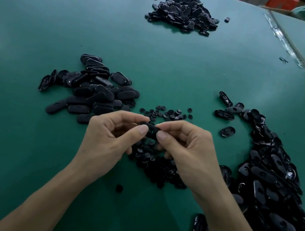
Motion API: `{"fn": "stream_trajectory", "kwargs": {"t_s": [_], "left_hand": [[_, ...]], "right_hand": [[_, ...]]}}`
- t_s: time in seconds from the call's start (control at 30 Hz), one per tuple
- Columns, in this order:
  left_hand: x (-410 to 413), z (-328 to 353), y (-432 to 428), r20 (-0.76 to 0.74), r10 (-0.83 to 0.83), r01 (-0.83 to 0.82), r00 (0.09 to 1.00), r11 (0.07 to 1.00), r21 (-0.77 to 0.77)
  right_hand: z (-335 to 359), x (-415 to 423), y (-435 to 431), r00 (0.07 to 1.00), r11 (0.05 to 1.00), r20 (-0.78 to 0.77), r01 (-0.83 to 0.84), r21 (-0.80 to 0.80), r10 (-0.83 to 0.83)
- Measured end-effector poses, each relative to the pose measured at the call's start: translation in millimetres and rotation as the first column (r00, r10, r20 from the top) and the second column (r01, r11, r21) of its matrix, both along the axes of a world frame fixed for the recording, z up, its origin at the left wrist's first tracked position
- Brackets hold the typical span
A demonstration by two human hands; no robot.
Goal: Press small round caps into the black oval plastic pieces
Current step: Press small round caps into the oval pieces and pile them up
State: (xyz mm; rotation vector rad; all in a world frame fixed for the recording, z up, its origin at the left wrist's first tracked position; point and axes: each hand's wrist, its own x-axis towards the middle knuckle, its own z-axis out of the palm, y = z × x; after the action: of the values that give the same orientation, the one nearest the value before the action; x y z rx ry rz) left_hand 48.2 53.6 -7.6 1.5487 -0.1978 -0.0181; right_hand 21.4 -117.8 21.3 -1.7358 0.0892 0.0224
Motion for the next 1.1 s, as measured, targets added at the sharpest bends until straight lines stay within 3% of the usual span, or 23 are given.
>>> {"fn": "stream_trajectory", "kwargs": {"t_s": [0.13,0.43,0.83,1.1], "left_hand": [[-1,-1,-1,-0.005,-0.031,0.030,1.000,0.997,-0.066],[1,0,1,-0.026,-0.002,0.001,1.000,0.999,-0.048],[2,-5,2,0.033,-0.114,0.116,0.993,0.989,-0.086],[0,-5,-1,0.041,-0.087,0.090,0.995,0.993,-0.076]], "right_hand": [[1,-2,9,0.999,0.990,-0.017,0.030,0.140,-0.028],[2,2,7,0.999,0.999,0.024,0.039,-0.014,-0.039],[2,-3,10,0.998,0.986,-0.029,0.058,0.159,-0.055],[4,-5,8,0.998,0.989,-0.040,0.059,0.132,-0.055]]}}
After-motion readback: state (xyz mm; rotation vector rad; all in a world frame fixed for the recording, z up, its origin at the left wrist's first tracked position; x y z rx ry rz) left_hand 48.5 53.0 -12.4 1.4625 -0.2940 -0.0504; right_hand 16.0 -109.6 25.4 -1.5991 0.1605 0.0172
